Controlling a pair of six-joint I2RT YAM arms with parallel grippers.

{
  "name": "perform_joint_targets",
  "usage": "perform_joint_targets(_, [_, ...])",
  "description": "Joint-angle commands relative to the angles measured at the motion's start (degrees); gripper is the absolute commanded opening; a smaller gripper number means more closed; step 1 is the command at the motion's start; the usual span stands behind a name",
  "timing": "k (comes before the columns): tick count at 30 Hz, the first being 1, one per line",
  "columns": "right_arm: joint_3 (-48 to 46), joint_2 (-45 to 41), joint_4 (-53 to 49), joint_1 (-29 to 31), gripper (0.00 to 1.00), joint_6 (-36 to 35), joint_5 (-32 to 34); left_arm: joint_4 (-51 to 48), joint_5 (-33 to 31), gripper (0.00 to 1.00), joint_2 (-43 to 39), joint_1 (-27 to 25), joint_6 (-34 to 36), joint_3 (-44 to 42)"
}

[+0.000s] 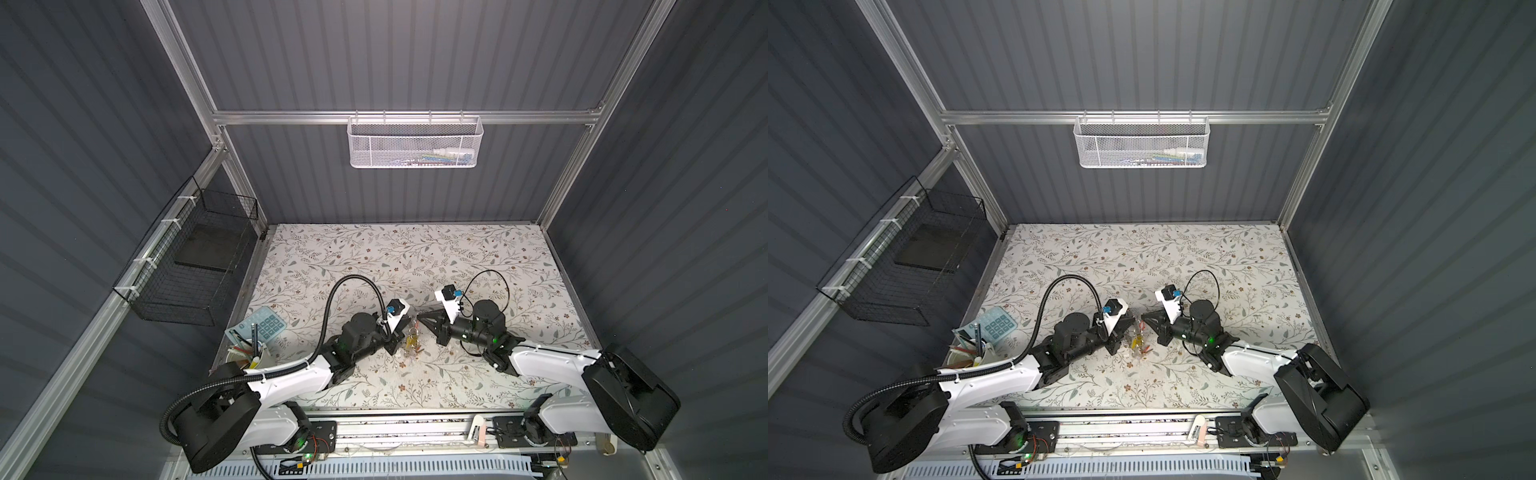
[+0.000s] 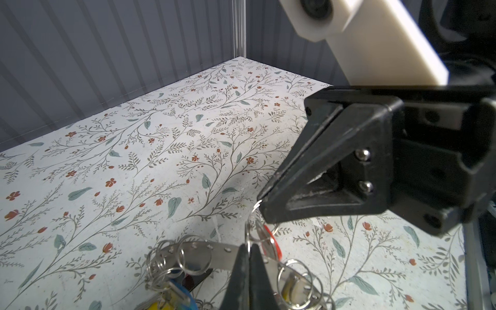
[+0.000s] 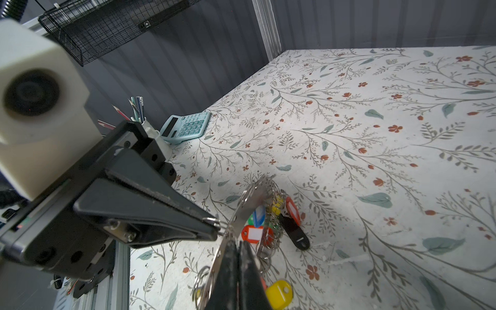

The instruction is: Put the keys on the keyring

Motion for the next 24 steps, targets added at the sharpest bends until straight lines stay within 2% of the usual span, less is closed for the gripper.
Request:
perform_joint_targets(1, [1.2, 0.9, -1.1, -0.6, 0.0, 0.9, 0.1, 5.9, 0.9, 0.0, -2.4, -0.1, -0.6, -0.4])
perform_joint_targets(13, [3.4, -1.2, -4.3, -2.2, 0.0, 4.5, -7.5, 11.2, -0.5, 0.0, -4.1, -0.1, -1.4, -1.1])
perform_joint_targets(20, [7.1, -4.8, -11.9, -3.7, 0.0, 6.5, -12.3, 14.0, -3.4, 0.0, -4.5, 0.0, -2.7, -0.3])
perform_joint_targets(24, [9.0, -8.5, -18.9, -3.7, 0.0, 5.9, -12.7, 15.3, -3.2, 0.0, -4.3, -0.1, -3.4, 0.8])
